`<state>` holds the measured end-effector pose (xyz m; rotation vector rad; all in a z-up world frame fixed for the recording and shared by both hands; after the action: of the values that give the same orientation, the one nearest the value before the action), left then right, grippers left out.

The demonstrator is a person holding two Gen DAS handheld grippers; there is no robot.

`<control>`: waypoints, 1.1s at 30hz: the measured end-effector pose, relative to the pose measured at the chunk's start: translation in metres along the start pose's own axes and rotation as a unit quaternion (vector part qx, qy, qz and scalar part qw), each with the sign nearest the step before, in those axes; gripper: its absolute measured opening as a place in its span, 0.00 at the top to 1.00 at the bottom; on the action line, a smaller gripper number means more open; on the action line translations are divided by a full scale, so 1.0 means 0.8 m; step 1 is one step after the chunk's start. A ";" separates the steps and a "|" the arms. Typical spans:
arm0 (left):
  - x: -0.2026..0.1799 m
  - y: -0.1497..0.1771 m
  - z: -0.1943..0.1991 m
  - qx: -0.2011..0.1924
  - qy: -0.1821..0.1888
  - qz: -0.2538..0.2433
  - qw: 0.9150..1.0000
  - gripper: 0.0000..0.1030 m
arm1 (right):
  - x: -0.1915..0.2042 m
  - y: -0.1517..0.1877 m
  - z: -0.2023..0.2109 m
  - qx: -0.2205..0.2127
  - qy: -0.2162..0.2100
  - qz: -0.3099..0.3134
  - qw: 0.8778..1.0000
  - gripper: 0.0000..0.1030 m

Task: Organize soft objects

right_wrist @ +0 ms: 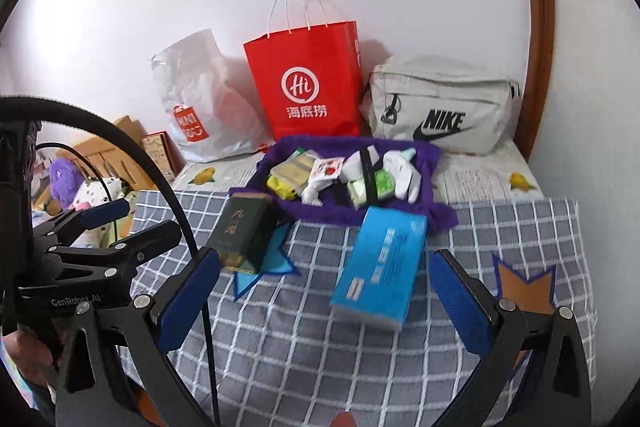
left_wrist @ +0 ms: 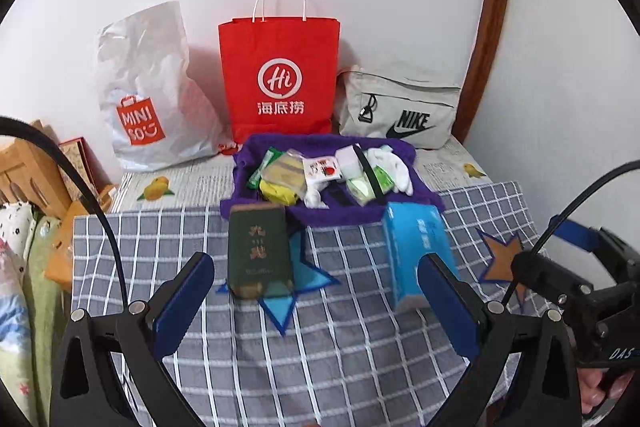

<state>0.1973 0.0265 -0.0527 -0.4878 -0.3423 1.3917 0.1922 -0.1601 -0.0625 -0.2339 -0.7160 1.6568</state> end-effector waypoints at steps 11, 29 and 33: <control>-0.011 0.040 0.032 -0.010 -0.008 0.002 1.000 0.00 | 0.003 0.036 0.038 -0.021 0.022 -0.006 1.000 0.00; -0.010 0.060 0.055 -0.019 -0.033 -0.003 0.999 0.00 | 0.008 0.059 0.058 -0.034 0.040 0.004 0.999 0.00; -0.010 0.060 0.056 -0.020 -0.033 -0.005 0.999 0.00 | 0.010 0.058 0.057 -0.034 0.042 0.008 0.999 0.00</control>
<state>0.1326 0.0290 -0.0393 -0.4722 -0.4266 1.3958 0.1284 -0.1695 -0.0516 -0.3555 -0.7090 1.6300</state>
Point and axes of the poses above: each gripper's, at about its wrist camera, not at the fingertips, and z roughly against the way its jaws point, x to its left, y to its underside, the point moved 9 cm from there along -z, roughly the way its jaws point, and after that the axes turned 14 degrees about x, right-handed, at the moved point
